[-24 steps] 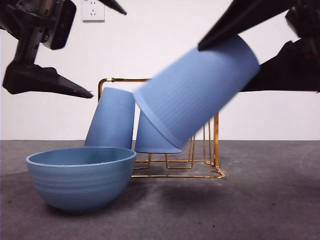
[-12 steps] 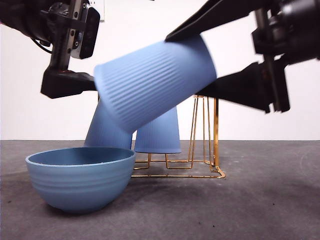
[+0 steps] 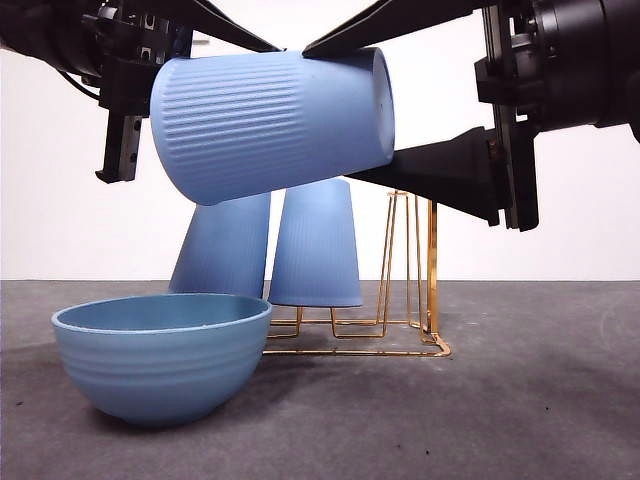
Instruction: Right arm lift cup from the cupboard, then place it on the right of the bowl
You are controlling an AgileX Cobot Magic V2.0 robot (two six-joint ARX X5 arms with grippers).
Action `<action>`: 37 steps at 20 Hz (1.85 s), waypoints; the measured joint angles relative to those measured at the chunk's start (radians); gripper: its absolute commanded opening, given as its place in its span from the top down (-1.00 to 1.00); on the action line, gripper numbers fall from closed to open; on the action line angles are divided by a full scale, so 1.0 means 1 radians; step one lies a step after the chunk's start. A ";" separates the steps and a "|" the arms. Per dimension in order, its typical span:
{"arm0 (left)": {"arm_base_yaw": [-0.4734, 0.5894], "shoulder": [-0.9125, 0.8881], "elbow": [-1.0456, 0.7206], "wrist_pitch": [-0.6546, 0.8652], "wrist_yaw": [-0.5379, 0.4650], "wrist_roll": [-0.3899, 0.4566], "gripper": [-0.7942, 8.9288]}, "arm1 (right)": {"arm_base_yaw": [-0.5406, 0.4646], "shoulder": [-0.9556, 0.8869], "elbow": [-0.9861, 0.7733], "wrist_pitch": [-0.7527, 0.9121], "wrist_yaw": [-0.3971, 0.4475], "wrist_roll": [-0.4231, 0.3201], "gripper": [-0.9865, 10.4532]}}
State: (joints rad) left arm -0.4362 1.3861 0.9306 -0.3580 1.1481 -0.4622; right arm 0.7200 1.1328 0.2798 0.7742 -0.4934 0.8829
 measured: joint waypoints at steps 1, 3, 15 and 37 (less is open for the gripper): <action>-0.002 0.000 0.000 -0.001 -0.008 -0.005 0.83 | 0.000 0.000 0.000 -0.011 0.017 -0.004 -0.07; -0.029 0.002 0.000 -0.021 -0.056 -0.040 0.83 | 0.001 0.016 0.000 -0.070 0.043 -0.021 -0.21; -0.103 -0.045 0.042 -0.066 -0.275 -0.134 0.82 | -0.235 -0.414 0.001 -0.658 0.019 -0.143 -0.18; -0.549 0.457 0.668 -0.700 -1.123 0.304 0.82 | -0.277 -0.764 0.380 -1.640 0.393 -0.415 -0.18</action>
State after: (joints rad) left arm -0.9852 1.8427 1.5982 -1.0576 0.0250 -0.1581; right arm 0.4431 0.3687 0.6601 -0.8658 -0.1009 0.4675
